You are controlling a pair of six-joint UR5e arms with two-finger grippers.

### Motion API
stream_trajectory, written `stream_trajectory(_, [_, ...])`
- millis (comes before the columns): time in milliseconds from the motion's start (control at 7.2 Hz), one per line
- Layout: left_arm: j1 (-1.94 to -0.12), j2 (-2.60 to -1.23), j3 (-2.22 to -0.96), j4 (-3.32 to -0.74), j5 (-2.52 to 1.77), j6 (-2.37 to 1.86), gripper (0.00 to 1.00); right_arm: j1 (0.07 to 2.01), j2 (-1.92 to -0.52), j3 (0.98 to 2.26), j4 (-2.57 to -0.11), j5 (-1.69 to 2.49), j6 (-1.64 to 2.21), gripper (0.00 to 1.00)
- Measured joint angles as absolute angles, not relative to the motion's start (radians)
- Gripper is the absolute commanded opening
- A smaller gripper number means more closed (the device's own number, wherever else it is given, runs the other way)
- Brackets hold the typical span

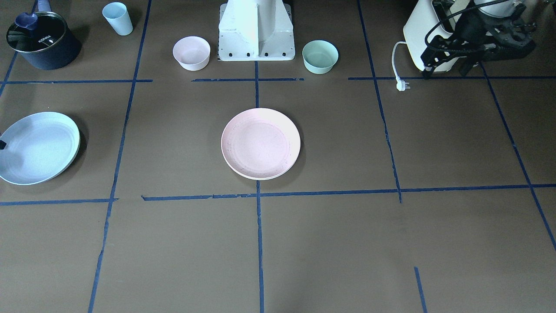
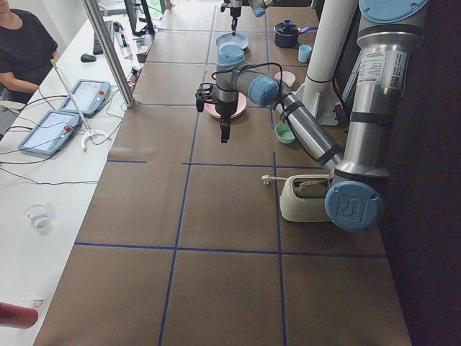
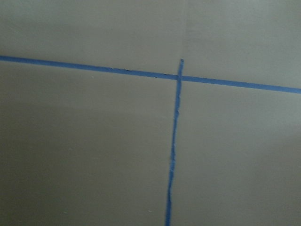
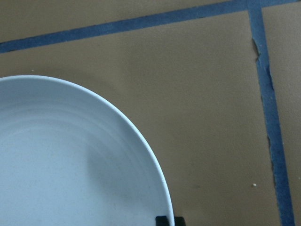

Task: Stack three plates with pink and blue
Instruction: 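Grasp the light blue plate rim with the right gripper and lift it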

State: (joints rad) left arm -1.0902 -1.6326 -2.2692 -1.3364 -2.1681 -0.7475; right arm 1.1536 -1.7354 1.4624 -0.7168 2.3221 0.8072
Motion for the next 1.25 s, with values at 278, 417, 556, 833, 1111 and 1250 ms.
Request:
stream_trajectory(278, [-1.19, -1.578, -2.206, -1.336, -2.169, -0.543, 1.0, 1.172, -1.745, 1.533, -0.715, 2.366, 0.812, 0.0])
stream_trajectory(417, [-1.243, -1.565, -2.149, -1.338, -2.171, -0.431, 1.0, 1.197, -1.741, 1.569, -0.716, 2.395, 0.822, 0.0])
stream_trajectory(556, [-1.279, -1.561, -2.094, -1.343, -2.172, -0.342, 1.0, 1.223, -1.729, 1.602, -0.717, 2.43, 0.842, 0.0])
stream_trajectory(833, [-1.361, -1.558, -1.984, -1.354, -2.172, -0.164, 1.0, 1.245, -1.67, 1.683, -0.726, 2.464, 0.979, 0.0])
stream_trajectory(1111, [-1.454, -1.56, -1.884, -1.357, -2.23, -0.007, 1.0, 1.221, -1.57, 1.724, -0.731, 2.466, 1.154, 0.0])
stream_trajectory(1250, [-1.483, -1.561, -1.846, -1.358, -2.257, 0.05, 1.0, 1.189, -1.523, 1.73, -0.732, 2.454, 1.213, 0.0])
